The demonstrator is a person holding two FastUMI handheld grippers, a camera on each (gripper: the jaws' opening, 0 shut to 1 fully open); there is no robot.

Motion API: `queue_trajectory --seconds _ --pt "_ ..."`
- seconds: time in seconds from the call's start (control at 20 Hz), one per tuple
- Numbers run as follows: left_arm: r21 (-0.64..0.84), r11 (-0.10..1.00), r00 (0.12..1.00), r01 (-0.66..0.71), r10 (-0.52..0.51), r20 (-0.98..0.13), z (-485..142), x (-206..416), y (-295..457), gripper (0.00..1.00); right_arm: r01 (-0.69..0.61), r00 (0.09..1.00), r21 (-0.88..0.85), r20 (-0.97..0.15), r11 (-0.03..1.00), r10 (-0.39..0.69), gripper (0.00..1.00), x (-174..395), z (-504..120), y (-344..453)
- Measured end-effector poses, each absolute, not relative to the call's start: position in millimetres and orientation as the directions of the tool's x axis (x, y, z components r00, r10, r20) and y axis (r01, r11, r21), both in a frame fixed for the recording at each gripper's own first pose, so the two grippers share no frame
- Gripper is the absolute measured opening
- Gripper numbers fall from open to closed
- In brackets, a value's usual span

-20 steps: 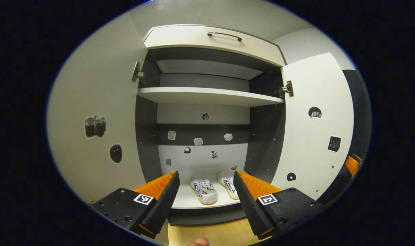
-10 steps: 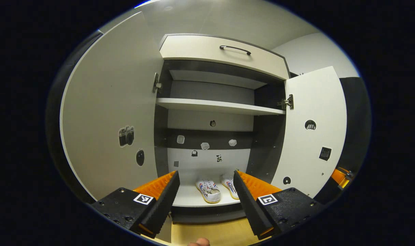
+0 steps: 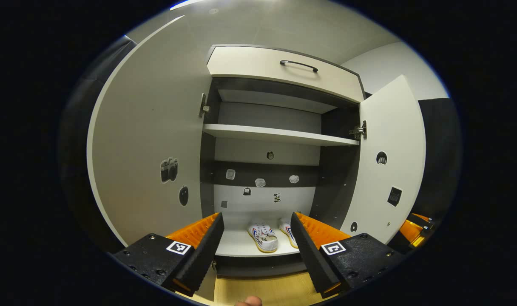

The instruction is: Grab one shoe with the right hand and put it into the shoe cabinet, grab the other shoe with the left hand and put it into the shoe cabinet; then close the right door with the right hand and the left door with the left hand.

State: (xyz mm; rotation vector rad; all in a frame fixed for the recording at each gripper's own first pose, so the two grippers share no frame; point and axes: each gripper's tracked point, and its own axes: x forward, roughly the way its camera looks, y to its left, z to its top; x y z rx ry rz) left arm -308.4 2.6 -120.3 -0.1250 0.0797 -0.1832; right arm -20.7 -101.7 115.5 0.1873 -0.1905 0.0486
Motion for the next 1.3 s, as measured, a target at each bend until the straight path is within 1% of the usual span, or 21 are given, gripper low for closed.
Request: queue_trajectory --seconds 0.25,0.55,0.8,1.05,1.1,1.15,1.3 --pt "-0.141 0.979 0.985 0.15 -0.16 -0.065 -119 -317 19 0.95 -0.2 0.968 0.138 0.179 0.97 0.174 0.74 -4 114 -35" --pt "-0.145 0.981 0.989 0.128 -0.136 -0.05 -113 -327 30 0.95 -0.279 0.944 0.083 0.203 0.957 0.258 0.74 2 128 9" --pt "-0.15 0.98 0.99 0.129 -0.137 -0.044 -110 -327 31 0.95 -0.298 0.936 0.057 0.212 0.953 0.28 0.74 -1 131 23" --pt "-0.144 0.98 0.989 0.134 -0.141 -0.039 -106 -332 30 0.95 -0.296 0.935 0.052 0.221 0.954 0.278 0.74 -5 134 22" --pt "-0.146 0.98 0.989 0.139 -0.145 -0.034 -104 -334 29 0.91 -0.294 0.935 0.053 0.224 0.954 0.276 0.74 -6 134 21" --pt "-0.151 0.978 0.988 0.145 -0.151 -0.027 -102 -335 28 0.95 -0.294 0.935 0.055 0.226 0.954 0.275 0.74 -6 135 22" --pt "-0.161 0.974 0.986 0.16 -0.165 -0.016 -96 -339 25 0.95 -0.295 0.934 0.06 0.229 0.954 0.274 0.74 -7 136 21"
